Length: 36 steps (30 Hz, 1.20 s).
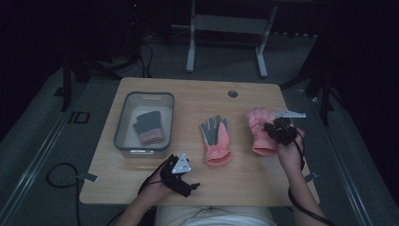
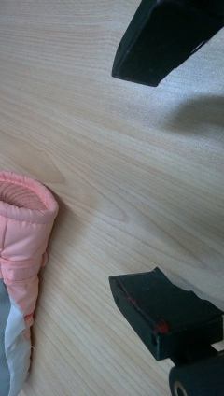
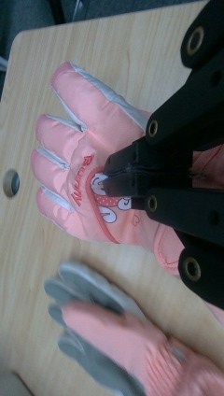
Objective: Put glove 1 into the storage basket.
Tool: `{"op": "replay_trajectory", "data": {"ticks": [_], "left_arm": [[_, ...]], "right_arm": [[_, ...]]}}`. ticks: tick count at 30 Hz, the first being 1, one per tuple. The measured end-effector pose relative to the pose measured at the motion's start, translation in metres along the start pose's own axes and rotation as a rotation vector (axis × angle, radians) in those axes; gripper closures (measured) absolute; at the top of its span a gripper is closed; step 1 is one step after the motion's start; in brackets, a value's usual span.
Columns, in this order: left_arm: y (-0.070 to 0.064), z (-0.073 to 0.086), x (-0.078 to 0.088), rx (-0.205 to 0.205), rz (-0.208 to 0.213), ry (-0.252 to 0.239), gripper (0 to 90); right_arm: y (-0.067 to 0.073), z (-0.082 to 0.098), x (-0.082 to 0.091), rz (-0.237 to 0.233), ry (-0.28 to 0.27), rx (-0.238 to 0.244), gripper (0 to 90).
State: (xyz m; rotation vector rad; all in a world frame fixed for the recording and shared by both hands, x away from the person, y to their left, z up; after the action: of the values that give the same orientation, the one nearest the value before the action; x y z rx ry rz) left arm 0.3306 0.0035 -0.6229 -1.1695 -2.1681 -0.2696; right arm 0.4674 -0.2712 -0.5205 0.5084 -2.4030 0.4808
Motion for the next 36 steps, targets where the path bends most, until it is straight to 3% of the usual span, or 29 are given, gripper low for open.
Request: {"op": "replay_trajectory", "data": {"ticks": [7,17,21,26,30,33,36], "left_arm": [[0.0,0.0,0.0,0.0,-0.001,0.0,2.9],[0.001,0.0,0.0,0.004,0.002,0.002,2.9],[0.0,0.001,-0.001,-0.001,0.001,0.006,2.9],[-0.001,0.0,-0.001,-0.003,0.001,0.005,2.9],[-0.001,0.0,-0.001,-0.003,0.001,0.006,2.8],[-0.001,0.0,-0.001,-0.003,0.0,0.008,2.9],[0.0,0.0,-0.001,-0.002,0.0,0.008,2.9]], "right_arm": [[0.019,0.012,0.008,-0.03,-0.017,-0.007,88.7],[0.025,0.045,-0.029,-0.046,0.069,-0.011,88.4],[0.025,0.049,-0.034,-0.044,0.078,-0.007,86.9],[0.022,0.045,-0.028,-0.036,0.083,0.033,78.9],[0.023,0.034,-0.025,-0.05,0.082,0.112,67.7],[0.027,0.039,-0.031,-0.039,0.125,0.201,63.8],[0.028,0.047,-0.04,-0.031,0.152,0.213,62.0]]}}
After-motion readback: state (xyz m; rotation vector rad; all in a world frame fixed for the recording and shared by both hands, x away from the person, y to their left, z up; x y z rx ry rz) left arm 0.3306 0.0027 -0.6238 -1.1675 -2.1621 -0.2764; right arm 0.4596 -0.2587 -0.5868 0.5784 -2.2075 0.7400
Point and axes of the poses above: each handheld gripper's, and its own axes: x roughly backward along the jaws, z roughly out of its underside, y roughly to its left, the point moved 10 cm from there along -x, roughly forward along the jaws, and after that the axes turned 12 degrees about x, right-handed, at the moved point
